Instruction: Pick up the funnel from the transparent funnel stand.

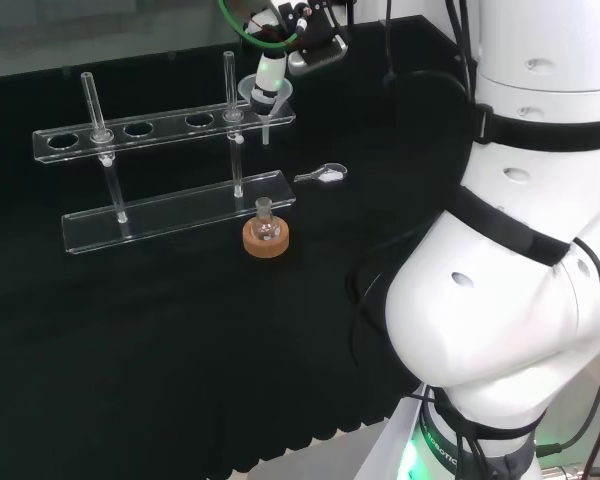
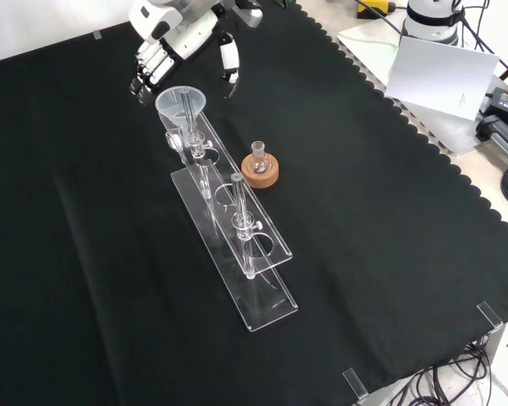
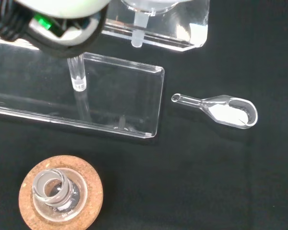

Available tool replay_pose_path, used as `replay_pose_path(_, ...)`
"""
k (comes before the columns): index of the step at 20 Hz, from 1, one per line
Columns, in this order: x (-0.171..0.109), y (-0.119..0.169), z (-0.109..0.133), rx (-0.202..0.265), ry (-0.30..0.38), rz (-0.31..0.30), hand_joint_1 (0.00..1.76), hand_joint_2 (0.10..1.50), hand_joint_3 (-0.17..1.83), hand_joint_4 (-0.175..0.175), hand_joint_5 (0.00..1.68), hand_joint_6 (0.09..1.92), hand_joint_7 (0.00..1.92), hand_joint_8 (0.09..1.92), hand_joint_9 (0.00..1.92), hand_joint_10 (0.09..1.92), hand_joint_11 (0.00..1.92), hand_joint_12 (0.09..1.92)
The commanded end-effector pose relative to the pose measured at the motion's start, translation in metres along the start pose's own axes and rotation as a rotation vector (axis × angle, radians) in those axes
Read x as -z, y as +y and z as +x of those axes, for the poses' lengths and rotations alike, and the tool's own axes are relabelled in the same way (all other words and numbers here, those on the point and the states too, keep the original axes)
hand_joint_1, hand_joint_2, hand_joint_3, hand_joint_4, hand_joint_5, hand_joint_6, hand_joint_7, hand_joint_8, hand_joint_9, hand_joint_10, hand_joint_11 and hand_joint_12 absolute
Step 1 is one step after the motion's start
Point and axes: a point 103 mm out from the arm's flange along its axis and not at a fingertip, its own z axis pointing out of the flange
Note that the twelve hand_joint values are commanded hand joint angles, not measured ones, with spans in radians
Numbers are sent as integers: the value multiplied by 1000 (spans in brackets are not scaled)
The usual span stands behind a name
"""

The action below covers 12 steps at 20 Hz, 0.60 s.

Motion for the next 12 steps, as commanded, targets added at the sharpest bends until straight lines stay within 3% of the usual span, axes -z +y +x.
replay_pose_path(1, -4, 8, 2, 31, 17, 0, 933, 525, 530, -5, 6, 87, 7, 87, 25, 884, 95, 1542)
replay_pose_path(10, -19, 27, -8, 40, 81, 50, 919, 510, 596, -3, 19, 87, 14, 87, 62, 896, 99, 1543)
replay_pose_path(12, -24, 27, -20, 52, 102, 49, 906, 508, 603, -1, 18, 87, 15, 87, 75, 908, 109, 1548)
